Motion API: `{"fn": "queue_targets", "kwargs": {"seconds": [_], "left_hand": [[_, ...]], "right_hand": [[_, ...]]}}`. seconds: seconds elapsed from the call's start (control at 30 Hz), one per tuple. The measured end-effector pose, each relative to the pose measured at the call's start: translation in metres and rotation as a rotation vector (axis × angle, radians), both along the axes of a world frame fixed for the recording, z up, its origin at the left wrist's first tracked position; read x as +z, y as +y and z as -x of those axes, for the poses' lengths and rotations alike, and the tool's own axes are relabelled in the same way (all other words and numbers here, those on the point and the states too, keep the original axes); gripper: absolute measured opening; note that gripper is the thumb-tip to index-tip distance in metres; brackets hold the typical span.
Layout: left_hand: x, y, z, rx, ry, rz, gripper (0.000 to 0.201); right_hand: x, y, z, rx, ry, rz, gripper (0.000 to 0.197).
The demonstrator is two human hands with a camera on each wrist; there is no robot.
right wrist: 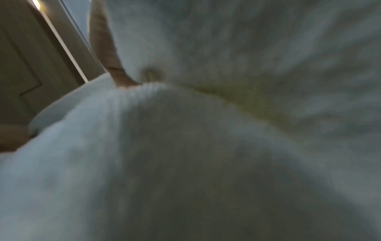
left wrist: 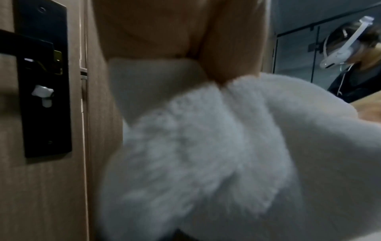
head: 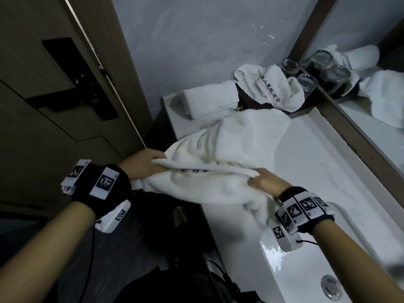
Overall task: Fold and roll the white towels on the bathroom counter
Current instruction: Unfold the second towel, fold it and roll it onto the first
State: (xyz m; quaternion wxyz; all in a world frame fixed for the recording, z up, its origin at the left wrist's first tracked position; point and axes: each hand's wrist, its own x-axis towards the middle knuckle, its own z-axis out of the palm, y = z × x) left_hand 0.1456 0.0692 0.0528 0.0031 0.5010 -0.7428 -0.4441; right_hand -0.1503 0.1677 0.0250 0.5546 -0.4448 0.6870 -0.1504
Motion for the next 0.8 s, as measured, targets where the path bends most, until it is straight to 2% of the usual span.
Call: {"fn": "queue_targets", "kwargs": {"seconds": [0.07, 0.13, 0.2, 0.27, 0.33, 0.43, 0.57, 0.63, 0.67, 0.8], "left_hand": [[-0.007, 0.003, -0.006, -0.087, -0.141, -0.083, 0.024], [-0.010, 0.009, -0.007, -0.102, -0.173, -0.116, 0.017], [-0.011, 0.011, -0.005, -0.047, -0.128, -0.059, 0.014], [-0.008, 0.009, 0.002, 0.007, -0.047, 0.044, 0.020], [-0.007, 0.004, 0.012, 0.034, 0.033, 0.126, 0.026], [-0.007, -0.006, 0.032, 0.071, 0.086, 0.208, 0.027], [-0.001, -0.025, 0.071, 0.092, 0.215, 0.406, 0.027], [-0.002, -0.036, 0.096, 0.085, 0.284, 0.504, 0.030], [-0.004, -0.040, 0.108, 0.098, 0.273, 0.496, 0.031], [-0.028, -0.042, 0.140, 0.072, 0.080, 0.343, 0.032]], "right_hand": [[-0.007, 0.007, -0.002, 0.061, -0.097, -0.218, 0.034], [-0.015, 0.011, -0.004, 0.211, -0.066, -0.334, 0.033], [-0.024, 0.012, -0.003, 0.375, 0.063, -0.332, 0.035], [-0.031, 0.011, 0.002, 0.388, 0.092, -0.279, 0.016], [-0.033, 0.011, 0.013, 0.312, 0.050, -0.160, 0.013], [-0.026, 0.010, 0.029, 0.053, -0.017, 0.054, 0.033], [-0.023, -0.001, 0.046, -0.264, 0.225, 0.309, 0.025], [-0.028, -0.009, 0.051, -0.392, 0.337, 0.342, 0.028], [-0.033, -0.013, 0.053, -0.415, 0.387, 0.328, 0.032], [-0.057, -0.030, 0.065, -0.473, 0.415, 0.204, 0.032]]}}
